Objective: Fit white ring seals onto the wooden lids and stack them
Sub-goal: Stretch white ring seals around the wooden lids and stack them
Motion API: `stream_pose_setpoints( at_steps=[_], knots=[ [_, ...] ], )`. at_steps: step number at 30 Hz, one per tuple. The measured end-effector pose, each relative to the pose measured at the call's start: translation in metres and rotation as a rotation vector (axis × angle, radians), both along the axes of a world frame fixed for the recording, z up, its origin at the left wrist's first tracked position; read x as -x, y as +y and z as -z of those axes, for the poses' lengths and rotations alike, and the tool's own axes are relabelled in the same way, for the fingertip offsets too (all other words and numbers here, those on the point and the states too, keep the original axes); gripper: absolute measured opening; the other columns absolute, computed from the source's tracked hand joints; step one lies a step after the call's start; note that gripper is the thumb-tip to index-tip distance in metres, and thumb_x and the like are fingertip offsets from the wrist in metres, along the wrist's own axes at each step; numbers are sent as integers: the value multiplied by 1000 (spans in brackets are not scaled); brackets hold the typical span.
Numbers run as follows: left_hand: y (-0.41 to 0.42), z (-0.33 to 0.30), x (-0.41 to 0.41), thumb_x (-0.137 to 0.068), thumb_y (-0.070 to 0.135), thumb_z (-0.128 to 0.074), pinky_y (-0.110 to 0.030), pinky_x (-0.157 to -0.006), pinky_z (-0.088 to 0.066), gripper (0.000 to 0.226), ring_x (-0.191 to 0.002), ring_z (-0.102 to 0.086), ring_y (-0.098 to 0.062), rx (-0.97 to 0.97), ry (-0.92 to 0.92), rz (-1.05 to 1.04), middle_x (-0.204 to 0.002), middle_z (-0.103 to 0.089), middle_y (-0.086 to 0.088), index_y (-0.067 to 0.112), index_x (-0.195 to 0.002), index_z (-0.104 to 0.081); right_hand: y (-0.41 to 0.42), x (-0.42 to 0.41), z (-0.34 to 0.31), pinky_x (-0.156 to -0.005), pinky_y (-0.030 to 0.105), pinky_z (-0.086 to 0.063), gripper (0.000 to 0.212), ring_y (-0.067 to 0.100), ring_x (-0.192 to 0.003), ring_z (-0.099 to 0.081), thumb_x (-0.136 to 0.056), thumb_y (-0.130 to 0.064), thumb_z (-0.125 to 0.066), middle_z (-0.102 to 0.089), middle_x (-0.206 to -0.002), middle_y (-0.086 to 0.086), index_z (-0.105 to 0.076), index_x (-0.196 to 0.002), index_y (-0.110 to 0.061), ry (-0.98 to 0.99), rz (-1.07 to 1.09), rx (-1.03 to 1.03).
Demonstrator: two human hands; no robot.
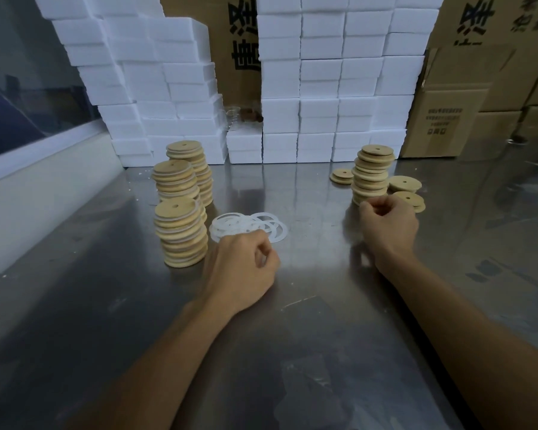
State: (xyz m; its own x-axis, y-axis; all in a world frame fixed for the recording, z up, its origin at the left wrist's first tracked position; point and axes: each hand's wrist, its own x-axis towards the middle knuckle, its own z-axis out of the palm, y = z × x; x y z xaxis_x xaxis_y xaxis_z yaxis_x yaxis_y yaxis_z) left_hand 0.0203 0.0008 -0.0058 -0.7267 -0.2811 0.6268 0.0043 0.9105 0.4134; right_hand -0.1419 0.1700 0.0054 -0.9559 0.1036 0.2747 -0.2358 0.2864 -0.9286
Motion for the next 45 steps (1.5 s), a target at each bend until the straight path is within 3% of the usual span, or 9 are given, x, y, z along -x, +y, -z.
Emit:
stream_pose_setpoints(
  at_steps=[4,7,10,16,21,26,31,36,45],
  knots=[
    [-4,2,-1,-84,22,-66,-18,-55,-35,6,-75,-52,-9,82,-78,-64,-92,-61,6,19,-89,-66,3,18,-3,-92,34,-46,28,23,-98,-55,-87,-13,-60,-46,-131,9,-61,-115,-12,-38,147,-156],
    [-4,5,-1,-88,30,-63,-19,-56,-28,22,-82,-54,-11,89,-159,-150,-113,-60,7,24,-108,-68,9,32,-5,-96,43,-48,42,35,-109,-56,-89,-18,-61,-35,-141,10,-49,-129,-12,-99,165,-253],
    [-4,2,2,-90,34,-59,-26,-65,-33,23,-90,-60,-16,75,-210,-212,-118,-61,8,26,-109,-68,16,46,-6,-98,52,-48,54,42,-122,-49,-90,-21,-60,-34,-148,11,-41,-140,-10,-102,149,-387],
    [-5,1,3,-90,33,-59,-25,-65,-33,17,-80,-45,-8,42,-240,-222,-110,-62,7,24,-101,-67,10,62,-9,-93,47,-48,57,40,-119,-52,-82,-29,-65,-51,-132,20,-46,-130,-7,-135,71,-782],
    [-6,-2,0,-90,31,-60,-25,-62,-32,10,-78,-47,-8,4,-245,-219,-105,-62,8,24,-93,-66,-2,60,-4,-92,44,-46,63,40,-116,-53,-86,-35,-64,-44,-136,23,-45,-134,1,-77,167,-976],
    [-6,-3,1,-89,32,-60,-24,-58,-32,7,-78,-48,-9,-11,-255,-217,-103,-61,9,27,-88,-64,-2,60,1,-87,40,-43,57,38,-107,-57,-83,-35,-61,-36,-140,21,-52,-126,0,-47,219,-968],
    [-6,-2,2,-89,31,-61,-22,-56,-31,7,-77,-50,-9,-7,-253,-207,-101,-61,8,26,-86,-64,0,61,3,-98,43,-41,61,39,-120,-51,-85,-36,-56,-43,-137,25,-43,-134,-1,-90,226,-963],
    [-6,-2,3,-89,30,-62,-20,-54,-28,5,-77,-48,-8,-13,-246,-217,-102,-62,8,26,-91,-65,4,57,6,-81,39,-37,49,38,-110,-58,-88,-28,-50,-41,-136,19,-49,-130,-3,-58,244,-968],
    [-6,-1,5,-91,19,-61,-33,-70,-47,11,-92,-61,-21,-54,-207,-226,-101,-68,6,23,-100,-66,10,45,10,-75,39,-31,43,38,-102,-58,-92,-44,-45,-48,-119,19,-50,-119,-12,-12,209,-947]
  ],
)
